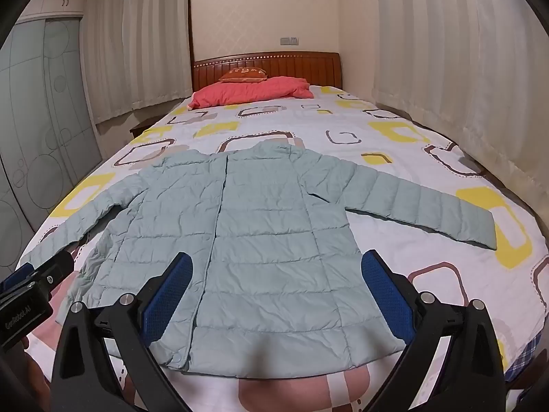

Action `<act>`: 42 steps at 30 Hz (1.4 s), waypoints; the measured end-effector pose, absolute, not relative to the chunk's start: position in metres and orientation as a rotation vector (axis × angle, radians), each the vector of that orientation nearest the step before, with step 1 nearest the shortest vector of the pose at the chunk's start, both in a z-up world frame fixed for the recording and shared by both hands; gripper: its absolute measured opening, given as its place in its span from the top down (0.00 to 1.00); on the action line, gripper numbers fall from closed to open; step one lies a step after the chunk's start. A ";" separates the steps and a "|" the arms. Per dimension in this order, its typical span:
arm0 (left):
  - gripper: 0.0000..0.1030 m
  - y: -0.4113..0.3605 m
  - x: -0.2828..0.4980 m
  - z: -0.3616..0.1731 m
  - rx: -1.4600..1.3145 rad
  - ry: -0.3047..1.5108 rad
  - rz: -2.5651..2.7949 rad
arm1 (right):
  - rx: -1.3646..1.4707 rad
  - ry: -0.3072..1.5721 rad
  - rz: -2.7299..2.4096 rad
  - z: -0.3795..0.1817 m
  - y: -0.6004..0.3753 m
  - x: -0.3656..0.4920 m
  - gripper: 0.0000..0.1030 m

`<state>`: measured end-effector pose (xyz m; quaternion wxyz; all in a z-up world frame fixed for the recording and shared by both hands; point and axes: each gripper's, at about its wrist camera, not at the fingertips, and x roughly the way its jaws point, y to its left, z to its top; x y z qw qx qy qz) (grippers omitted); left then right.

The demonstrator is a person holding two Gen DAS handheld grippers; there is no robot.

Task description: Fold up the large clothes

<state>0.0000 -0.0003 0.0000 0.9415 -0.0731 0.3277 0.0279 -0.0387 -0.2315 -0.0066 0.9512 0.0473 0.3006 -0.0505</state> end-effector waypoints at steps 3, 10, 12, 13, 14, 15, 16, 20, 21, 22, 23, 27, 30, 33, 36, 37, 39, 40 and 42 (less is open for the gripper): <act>0.02 0.000 0.000 0.000 -0.151 0.669 0.056 | 0.096 0.613 -0.103 -0.007 -0.231 -0.039 0.05; 0.02 0.000 0.000 0.000 -0.157 0.674 0.055 | 0.095 0.613 -0.103 -0.006 -0.231 -0.039 0.05; 0.02 0.000 0.000 0.000 -0.157 0.675 0.055 | 0.095 0.613 -0.104 -0.006 -0.231 -0.039 0.05; 0.02 0.000 0.000 0.000 -0.157 0.676 0.054 | 0.096 0.614 -0.103 -0.006 -0.231 -0.039 0.05; 0.02 0.000 0.000 0.000 -0.158 0.677 0.053 | 0.096 0.615 -0.103 -0.006 -0.231 -0.039 0.05; 0.02 0.000 0.000 0.000 -0.157 0.677 0.053 | 0.097 0.615 -0.102 -0.006 -0.231 -0.039 0.05; 0.02 0.000 0.000 0.000 -0.157 0.678 0.053 | 0.097 0.615 -0.102 -0.006 -0.231 -0.039 0.05; 0.02 0.000 0.000 0.000 -0.157 0.678 0.053 | 0.097 0.615 -0.101 -0.006 -0.231 -0.040 0.05; 0.02 0.000 0.000 0.000 -0.157 0.677 0.053 | 0.096 0.616 -0.103 -0.006 -0.231 -0.039 0.05; 0.02 0.000 0.000 0.000 -0.156 0.679 0.053 | 0.096 0.616 -0.103 -0.006 -0.231 -0.039 0.05; 0.02 0.000 0.000 -0.001 -0.156 0.678 0.054 | 0.096 0.616 -0.103 -0.006 -0.231 -0.040 0.05; 0.02 0.000 0.000 0.000 -0.158 0.680 0.052 | 0.096 0.616 -0.102 -0.006 -0.231 -0.040 0.05; 0.02 0.000 0.000 0.000 -0.158 0.680 0.052 | 0.097 0.616 -0.101 -0.006 -0.232 -0.040 0.05; 0.02 0.000 0.000 -0.001 -0.158 0.681 0.052 | 0.097 0.616 -0.102 -0.006 -0.231 -0.040 0.05; 0.02 0.000 0.001 -0.001 -0.157 0.682 0.051 | 0.096 0.616 -0.102 -0.006 -0.231 -0.040 0.05; 0.02 0.000 0.001 -0.001 -0.158 0.682 0.051 | 0.097 0.617 -0.101 -0.006 -0.231 -0.040 0.05; 0.02 0.000 0.001 -0.001 -0.158 0.682 0.051 | 0.097 0.617 -0.101 -0.006 -0.231 -0.040 0.05; 0.02 0.000 0.001 -0.001 -0.159 0.682 0.051 | 0.097 0.617 -0.102 -0.006 -0.231 -0.040 0.05; 0.02 0.000 0.001 -0.001 -0.159 0.683 0.052 | 0.097 0.617 -0.101 -0.006 -0.231 -0.040 0.05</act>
